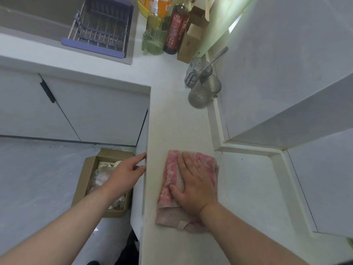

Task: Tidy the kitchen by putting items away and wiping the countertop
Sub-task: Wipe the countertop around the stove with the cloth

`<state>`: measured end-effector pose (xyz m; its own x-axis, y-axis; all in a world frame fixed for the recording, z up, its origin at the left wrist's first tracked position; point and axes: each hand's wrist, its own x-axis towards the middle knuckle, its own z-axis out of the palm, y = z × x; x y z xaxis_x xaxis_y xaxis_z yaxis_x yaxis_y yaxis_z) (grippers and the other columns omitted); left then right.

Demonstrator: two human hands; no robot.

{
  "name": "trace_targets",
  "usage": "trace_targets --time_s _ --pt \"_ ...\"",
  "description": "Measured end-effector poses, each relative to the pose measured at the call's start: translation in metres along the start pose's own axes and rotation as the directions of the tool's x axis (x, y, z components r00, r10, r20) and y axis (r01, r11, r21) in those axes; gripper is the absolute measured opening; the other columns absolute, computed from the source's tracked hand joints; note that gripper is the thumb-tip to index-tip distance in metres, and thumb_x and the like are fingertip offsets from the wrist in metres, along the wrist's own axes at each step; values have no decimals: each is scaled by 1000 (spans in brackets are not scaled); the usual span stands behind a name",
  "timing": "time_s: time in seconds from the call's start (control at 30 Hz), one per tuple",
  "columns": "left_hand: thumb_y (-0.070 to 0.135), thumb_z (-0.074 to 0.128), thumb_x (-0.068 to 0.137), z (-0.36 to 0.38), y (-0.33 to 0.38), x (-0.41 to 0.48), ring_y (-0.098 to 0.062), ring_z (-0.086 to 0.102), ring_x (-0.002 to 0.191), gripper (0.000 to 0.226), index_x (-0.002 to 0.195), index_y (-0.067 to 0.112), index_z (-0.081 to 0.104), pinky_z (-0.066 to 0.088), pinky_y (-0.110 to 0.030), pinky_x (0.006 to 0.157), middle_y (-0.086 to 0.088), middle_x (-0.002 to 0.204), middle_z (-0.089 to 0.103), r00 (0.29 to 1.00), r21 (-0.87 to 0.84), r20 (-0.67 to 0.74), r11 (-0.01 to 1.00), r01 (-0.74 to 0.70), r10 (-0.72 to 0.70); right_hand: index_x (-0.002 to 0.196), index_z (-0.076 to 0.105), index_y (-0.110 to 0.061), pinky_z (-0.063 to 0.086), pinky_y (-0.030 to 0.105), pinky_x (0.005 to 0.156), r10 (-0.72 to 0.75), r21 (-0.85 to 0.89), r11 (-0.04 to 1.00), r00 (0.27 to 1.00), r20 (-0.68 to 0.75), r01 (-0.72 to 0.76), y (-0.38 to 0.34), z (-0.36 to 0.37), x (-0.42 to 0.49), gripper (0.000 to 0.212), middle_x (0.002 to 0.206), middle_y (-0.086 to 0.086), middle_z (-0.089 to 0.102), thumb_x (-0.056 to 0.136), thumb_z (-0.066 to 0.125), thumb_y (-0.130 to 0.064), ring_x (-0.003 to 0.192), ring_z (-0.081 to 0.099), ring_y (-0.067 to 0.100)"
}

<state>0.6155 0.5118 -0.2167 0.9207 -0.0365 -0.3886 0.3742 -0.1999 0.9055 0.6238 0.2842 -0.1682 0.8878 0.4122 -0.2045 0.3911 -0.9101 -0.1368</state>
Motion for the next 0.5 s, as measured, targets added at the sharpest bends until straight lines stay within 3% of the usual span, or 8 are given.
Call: trace_targets --time_s 0.13,0.23,0.37,0.5 --pt "15 57 96 0 -4 1 3 61 101 49 136 42 50 42 -24 102 27 113 63 1000 -12 -2 1000 -7 7 158 7 -21 -15 22 117 0 -48 999 998 -55 -3 18 -12 44 89 166 -1 9 84 28 -66 152 8 13" --pt "17 55 95 0 -7 2 -11 63 94 50 135 48 49 42 -10 89 13 105 62 1000 16 14 1000 5 -5 159 5 -23 -15 21 115 27 -54 998 998 -59 -30 28 -17 74 84 166 -3 7 90 36 -63 152 5 12" --pt "36 54 86 -1 -15 5 -13 57 92 52 134 55 47 41 -29 103 12 103 53 999 8 26 999 32 -33 159 6 -22 -11 23 116 56 -51 997 996 -73 -60 39 -27 112 81 167 -1 7 94 36 -60 152 6 14" --pt "48 52 78 -2 -14 6 -8 51 93 54 131 59 47 44 -32 91 11 102 50 1000 -7 16 1000 26 -26 159 9 -20 -9 24 116 71 -69 995 994 -82 -77 43 -28 128 80 166 1 8 95 36 -60 153 7 15"
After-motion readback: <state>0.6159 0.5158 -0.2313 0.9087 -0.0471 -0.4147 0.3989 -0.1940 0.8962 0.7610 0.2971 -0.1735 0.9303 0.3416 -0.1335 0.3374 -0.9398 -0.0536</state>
